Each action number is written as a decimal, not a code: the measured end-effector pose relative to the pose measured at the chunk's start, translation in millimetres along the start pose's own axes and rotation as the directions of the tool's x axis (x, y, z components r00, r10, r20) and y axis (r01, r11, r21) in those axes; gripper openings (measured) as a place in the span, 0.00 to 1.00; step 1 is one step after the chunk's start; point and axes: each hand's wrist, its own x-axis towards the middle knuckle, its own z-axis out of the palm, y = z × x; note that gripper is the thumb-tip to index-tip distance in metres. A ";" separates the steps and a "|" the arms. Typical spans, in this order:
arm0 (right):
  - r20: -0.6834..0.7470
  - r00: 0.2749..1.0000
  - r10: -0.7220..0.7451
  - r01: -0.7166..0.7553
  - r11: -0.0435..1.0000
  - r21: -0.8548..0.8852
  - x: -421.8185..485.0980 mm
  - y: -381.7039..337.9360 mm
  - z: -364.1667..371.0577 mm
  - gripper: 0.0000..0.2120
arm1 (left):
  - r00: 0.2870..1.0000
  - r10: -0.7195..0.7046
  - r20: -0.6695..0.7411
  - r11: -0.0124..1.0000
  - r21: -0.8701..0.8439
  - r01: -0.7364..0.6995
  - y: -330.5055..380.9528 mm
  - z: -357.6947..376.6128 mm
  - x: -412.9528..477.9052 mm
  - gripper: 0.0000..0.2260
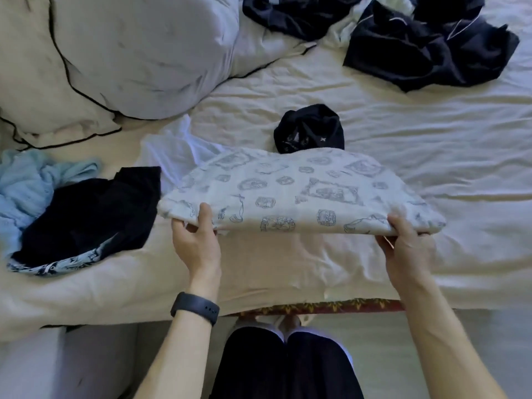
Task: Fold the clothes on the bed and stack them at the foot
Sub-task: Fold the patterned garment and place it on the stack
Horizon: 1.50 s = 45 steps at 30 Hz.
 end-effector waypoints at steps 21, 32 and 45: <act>-0.431 0.811 0.396 -0.386 0.915 0.115 79.4 174.6 -72.2 0.17 | 0.694 -0.705 -0.146 0.698 0.028 0.716 -177.3 -74.7 61.0 0.18; 0.067 0.960 -0.272 0.182 0.426 -0.886 88.3 138.6 -1.3 0.18 | 0.803 0.158 0.574 0.373 0.719 -0.587 -127.8 43.2 111.6 0.24; 0.494 0.823 -0.281 0.448 -0.214 -0.868 201.8 102.0 61.8 0.12 | 0.496 0.055 0.867 0.045 0.494 -0.868 -109.1 106.7 205.4 0.09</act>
